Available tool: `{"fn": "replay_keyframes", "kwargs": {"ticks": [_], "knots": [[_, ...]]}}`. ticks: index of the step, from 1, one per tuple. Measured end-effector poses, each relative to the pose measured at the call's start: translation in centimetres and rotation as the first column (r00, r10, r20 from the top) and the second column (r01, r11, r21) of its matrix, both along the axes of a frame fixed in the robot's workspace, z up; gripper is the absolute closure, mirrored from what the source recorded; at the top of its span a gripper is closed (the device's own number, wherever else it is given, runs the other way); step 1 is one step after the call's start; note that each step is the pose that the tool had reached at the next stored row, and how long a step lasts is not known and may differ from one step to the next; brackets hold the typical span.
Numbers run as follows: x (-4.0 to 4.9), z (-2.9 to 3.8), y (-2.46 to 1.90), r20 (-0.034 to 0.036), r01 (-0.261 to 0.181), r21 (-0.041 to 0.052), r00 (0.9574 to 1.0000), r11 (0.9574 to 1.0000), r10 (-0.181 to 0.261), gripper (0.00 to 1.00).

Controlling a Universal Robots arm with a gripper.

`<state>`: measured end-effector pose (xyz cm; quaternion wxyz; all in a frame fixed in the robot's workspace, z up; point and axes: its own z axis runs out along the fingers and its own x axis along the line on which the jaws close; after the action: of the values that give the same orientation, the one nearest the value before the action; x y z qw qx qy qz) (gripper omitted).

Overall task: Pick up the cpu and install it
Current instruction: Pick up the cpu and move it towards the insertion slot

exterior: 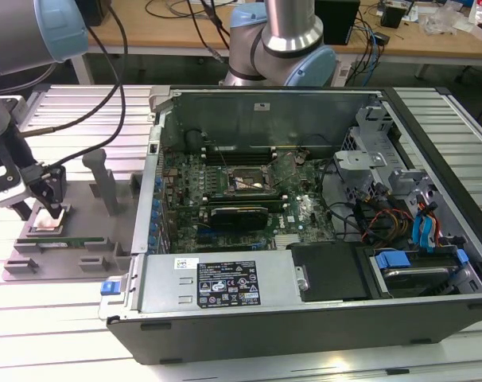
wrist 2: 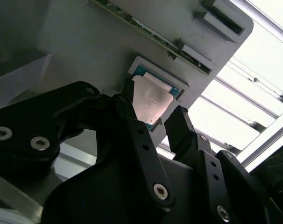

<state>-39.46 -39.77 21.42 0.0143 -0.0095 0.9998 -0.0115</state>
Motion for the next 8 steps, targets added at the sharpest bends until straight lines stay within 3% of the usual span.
{"fn": "replay_keyframes", "kwargs": {"ticks": [4,8], "knots": [[0.0,-0.26,0.0,0.0,0.0,0.0,1.0,1.0,0.0,0.46],[0.14,-0.96,0.02,0.0,0.0,0.0,1.0,1.0,0.0,0.46]]}}
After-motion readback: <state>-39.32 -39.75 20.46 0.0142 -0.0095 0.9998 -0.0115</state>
